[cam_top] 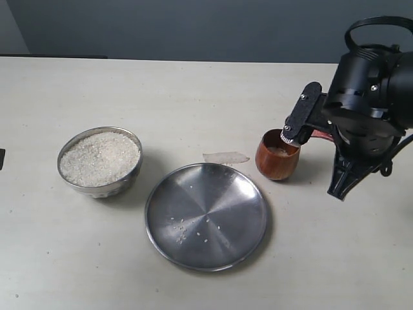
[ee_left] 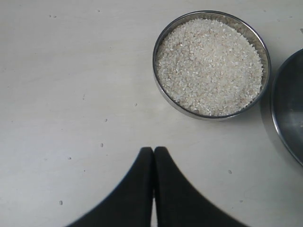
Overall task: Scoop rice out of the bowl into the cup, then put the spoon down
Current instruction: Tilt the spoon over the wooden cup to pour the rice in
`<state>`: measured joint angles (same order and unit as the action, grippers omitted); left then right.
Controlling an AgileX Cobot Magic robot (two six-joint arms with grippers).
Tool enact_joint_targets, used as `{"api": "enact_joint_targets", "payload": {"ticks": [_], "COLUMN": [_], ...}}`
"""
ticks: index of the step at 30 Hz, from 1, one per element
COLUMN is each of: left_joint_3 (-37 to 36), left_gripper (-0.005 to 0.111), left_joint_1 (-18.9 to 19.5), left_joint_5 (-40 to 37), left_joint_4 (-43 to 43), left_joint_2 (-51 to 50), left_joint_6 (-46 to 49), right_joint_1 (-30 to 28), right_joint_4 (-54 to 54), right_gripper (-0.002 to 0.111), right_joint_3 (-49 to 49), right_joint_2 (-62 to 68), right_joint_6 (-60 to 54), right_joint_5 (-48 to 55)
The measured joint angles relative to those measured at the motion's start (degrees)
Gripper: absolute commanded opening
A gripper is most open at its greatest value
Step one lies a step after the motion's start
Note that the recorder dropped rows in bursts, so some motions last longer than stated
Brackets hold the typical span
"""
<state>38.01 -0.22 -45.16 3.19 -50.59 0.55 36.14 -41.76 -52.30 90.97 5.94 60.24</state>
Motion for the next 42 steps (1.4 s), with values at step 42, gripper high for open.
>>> {"api": "enact_joint_targets", "payload": {"ticks": [42], "left_joint_3": [0.0], "left_gripper": [0.000], "left_joint_1": [0.0], "left_joint_5": [0.0], "left_joint_4": [0.0], "left_joint_2": [0.0], "left_joint_6": [0.0], "right_joint_1": [4.1], "right_joint_4": [-6.5], "right_gripper": [-0.001], "right_joint_3": [0.0], "right_joint_2": [3.6], "right_joint_6": [7.8], "right_joint_5": [5.4]}}
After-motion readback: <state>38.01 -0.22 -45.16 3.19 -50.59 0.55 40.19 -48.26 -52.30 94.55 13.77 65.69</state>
